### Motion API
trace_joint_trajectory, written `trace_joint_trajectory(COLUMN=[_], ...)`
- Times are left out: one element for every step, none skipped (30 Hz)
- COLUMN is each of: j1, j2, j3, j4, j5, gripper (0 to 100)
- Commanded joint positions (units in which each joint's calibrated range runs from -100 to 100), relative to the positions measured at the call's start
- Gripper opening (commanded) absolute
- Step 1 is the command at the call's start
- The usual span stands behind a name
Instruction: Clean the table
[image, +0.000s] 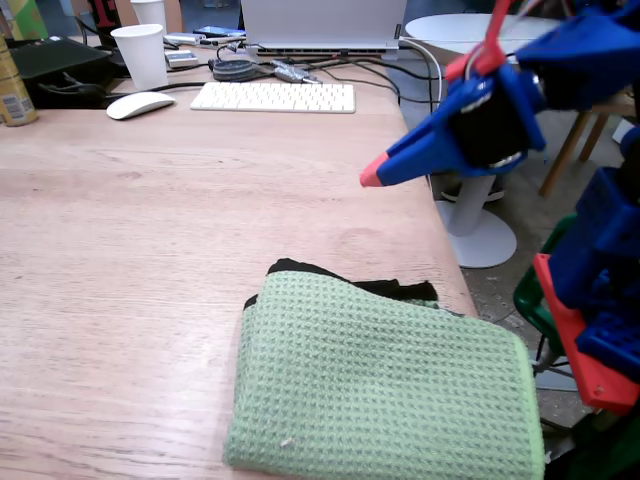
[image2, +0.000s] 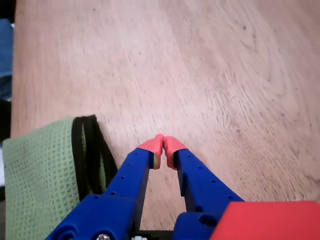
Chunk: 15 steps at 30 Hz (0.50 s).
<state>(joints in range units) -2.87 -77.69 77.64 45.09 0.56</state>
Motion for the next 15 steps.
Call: trace_joint_trajectory(j1=[-0.35, -0.35, -0.52, -1.53, -4.41, -7.63, -11.69, -17.61, -25.56, -35.21, -44.68, -52.13, -55.34, -55.85, -55.68], j2=[7.28, 9.60, 11.91, 14.31, 16.89, 19.46, 21.77, 23.92, 25.72, 27.18, 28.12, 28.38, 28.81, 30.61, 32.92], j3=[-13.50, -16.62, -19.64, -22.19, -23.98, -25.68, -27.09, -28.42, -30.12, -31.91, -33.23, -33.32, -32.66, -32.57, -32.95], j4=[0.06, 0.06, 0.06, 0.06, 0.14, 0.14, 0.23, 2.12, 5.65, 9.75, 13.28, 15.42, 15.42, 15.33, 15.25], j5=[0.05, 0.59, 0.63, 0.63, 0.68, 0.73, 0.73, 0.78, 0.83, 0.83, 1.42, 3.03, 4.93, 6.69, 8.21], gripper=[0, 0, 0, 0, 0, 0, 0, 0, 0, 0, 0, 0, 0, 1, 4])
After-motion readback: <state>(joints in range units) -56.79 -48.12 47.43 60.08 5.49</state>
